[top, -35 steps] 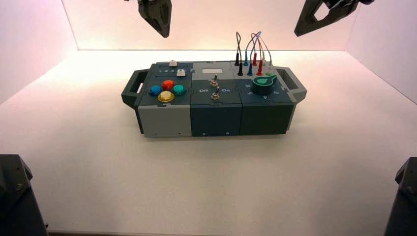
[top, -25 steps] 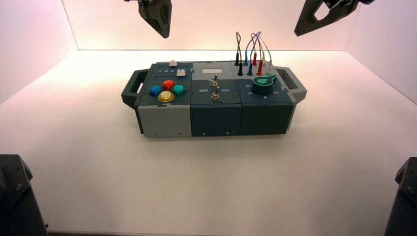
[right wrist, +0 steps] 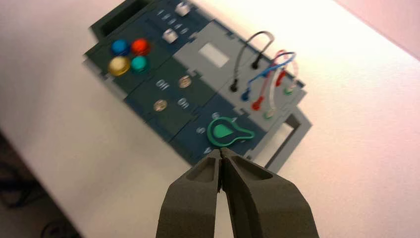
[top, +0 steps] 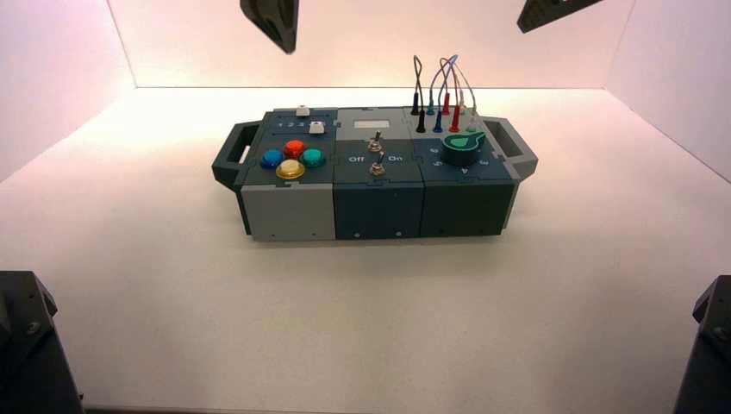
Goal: Push the green button with the right gripper.
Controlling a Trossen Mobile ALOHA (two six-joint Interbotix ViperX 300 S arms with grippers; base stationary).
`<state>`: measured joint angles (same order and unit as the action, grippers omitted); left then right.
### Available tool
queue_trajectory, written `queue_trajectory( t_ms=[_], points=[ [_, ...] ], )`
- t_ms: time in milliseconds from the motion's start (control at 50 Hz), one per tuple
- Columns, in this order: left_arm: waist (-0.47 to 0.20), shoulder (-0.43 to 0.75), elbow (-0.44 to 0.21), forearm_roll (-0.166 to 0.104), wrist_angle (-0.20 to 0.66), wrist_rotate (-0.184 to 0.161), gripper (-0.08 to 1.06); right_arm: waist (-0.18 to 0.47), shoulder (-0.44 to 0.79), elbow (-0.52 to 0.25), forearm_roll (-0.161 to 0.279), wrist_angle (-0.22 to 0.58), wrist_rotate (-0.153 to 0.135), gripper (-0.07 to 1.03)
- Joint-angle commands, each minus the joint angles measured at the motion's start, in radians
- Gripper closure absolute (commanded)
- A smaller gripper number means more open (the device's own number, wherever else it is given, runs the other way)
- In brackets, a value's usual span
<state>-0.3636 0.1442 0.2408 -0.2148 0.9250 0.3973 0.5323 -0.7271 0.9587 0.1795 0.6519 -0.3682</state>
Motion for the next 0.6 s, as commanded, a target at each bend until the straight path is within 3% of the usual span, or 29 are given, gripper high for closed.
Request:
queue_trajectory(
  t_ms=[20, 340, 480, 500, 540, 600],
  points=[
    [0.018, -0.08, -0.017, 0.0, 0.018, 0.014, 1.01, 0.04, 0.012, -0.061, -0.006, 0.049, -0.008, 0.98],
    [0.064, -0.178, -0.018, -0.011, 0.067, 0.021, 1.01, 0.075, 0.164, -0.202, -0.011, 0.141, -0.072, 0.98],
    [0.095, -0.193, -0.031, -0.051, 0.138, 0.031, 1.01, 0.11, 0.25, -0.258, -0.029, 0.144, -0.081, 0.98],
    [0.109, -0.195, -0.035, -0.072, 0.176, 0.055, 1.01, 0.137, 0.291, -0.281, -0.049, 0.144, -0.077, 0.98],
    [0.117, -0.193, -0.038, -0.086, 0.196, 0.078, 1.01, 0.152, 0.319, -0.295, -0.061, 0.144, -0.075, 0.98],
    [0.129, -0.192, -0.038, -0.127, 0.227, 0.117, 1.01, 0.184, 0.373, -0.325, -0.077, 0.144, -0.067, 0.98]
  ],
)
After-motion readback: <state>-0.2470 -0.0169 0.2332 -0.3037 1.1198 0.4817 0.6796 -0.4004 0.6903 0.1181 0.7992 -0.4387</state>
